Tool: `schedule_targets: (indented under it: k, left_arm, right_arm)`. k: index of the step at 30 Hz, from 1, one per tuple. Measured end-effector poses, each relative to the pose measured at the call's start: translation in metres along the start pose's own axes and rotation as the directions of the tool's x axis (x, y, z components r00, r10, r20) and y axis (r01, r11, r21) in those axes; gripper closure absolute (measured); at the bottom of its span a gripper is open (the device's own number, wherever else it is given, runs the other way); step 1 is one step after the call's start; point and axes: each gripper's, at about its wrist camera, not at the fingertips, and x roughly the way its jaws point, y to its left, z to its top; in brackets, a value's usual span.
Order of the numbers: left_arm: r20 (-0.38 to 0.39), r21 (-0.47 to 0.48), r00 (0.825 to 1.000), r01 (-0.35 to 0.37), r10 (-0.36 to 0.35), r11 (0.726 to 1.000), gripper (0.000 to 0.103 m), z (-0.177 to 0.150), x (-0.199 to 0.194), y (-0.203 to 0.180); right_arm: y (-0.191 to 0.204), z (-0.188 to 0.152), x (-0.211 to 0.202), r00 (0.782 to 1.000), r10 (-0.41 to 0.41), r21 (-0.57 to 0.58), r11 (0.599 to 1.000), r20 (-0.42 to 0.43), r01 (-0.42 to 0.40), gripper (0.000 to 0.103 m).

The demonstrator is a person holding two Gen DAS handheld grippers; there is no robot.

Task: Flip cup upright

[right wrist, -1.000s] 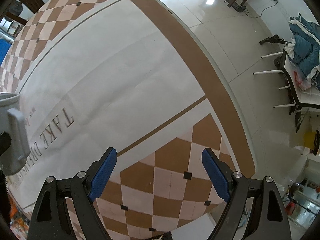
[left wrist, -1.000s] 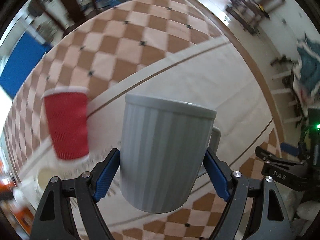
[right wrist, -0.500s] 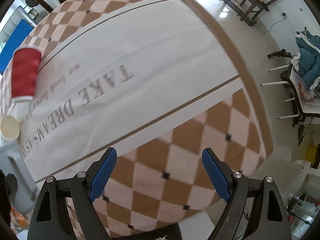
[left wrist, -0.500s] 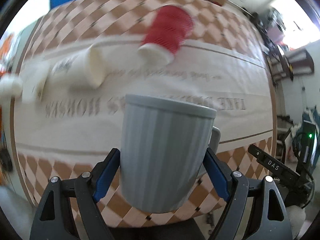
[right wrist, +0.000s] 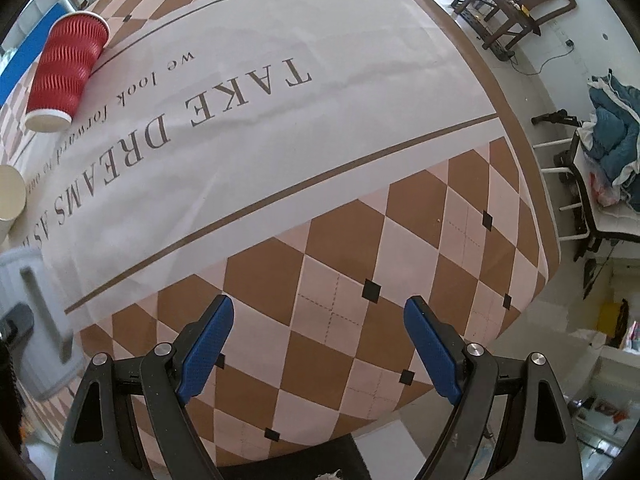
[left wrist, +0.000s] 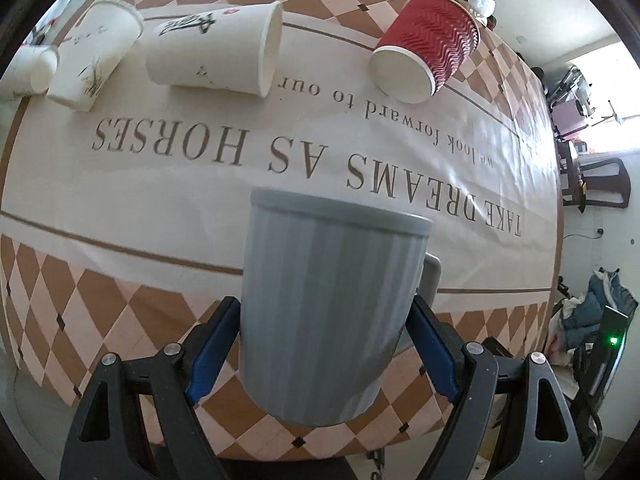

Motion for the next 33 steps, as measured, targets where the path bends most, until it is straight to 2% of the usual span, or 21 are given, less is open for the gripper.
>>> schedule_targets:
  k: [7, 11, 14, 17, 20, 29, 33]
  left_arm:
    - [0.001, 0.032, 0.999, -0.037, 0.037, 0.999, 0.02, 0.007, 0.014, -0.015]
    - [-0.019, 0.042, 0.999, -0.046, 0.047, 0.998, 0.02, 0.009, 0.021, -0.019]
    - [-0.018, 0.061, 0.997, -0.067, 0.069, 0.996, 0.019, 0.011, 0.022, -0.023]
    - [-0.007, 0.073, 0.997, -0.073, 0.074, 0.995, 0.007, 0.012, 0.02, -0.027]
    - [0.004, 0.081, 0.997, -0.076, 0.076, 0.994, 0.004, 0.013, 0.014, -0.03]
    - [0.095, 0.086, 0.993, -0.075, 0.067, 0.994, 0.004, 0.014, -0.028, -0.029]
    - [0.182, 0.103, 0.979, -0.107, 0.087, 0.989, 0.0, 0.013, -0.062, -0.02]
  right_arm:
    - [0.005, 0.005, -0.001, 1.0, 0.002, -0.017, 1.0, -0.011, -0.003, 0.015]
    - [-0.003, 0.022, -0.002, 1.0, 0.006, -0.023, 1.0, -0.015, -0.007, 0.015]
    - [0.0, 0.016, -0.008, 1.0, 0.017, -0.022, 1.0, -0.013, -0.017, 0.015]
    - [0.0, 0.018, -0.013, 1.0, 0.026, -0.026, 0.999, -0.01, -0.026, 0.015]
    - [0.003, 0.015, -0.016, 0.999, 0.031, -0.031, 0.999, -0.009, -0.032, 0.015]
    - [-0.008, 0.03, -0.028, 0.997, 0.072, -0.023, 0.997, -0.014, -0.072, 0.015]
    - [-0.01, 0.035, -0.04, 0.994, 0.109, -0.026, 0.994, -0.022, -0.109, 0.015]
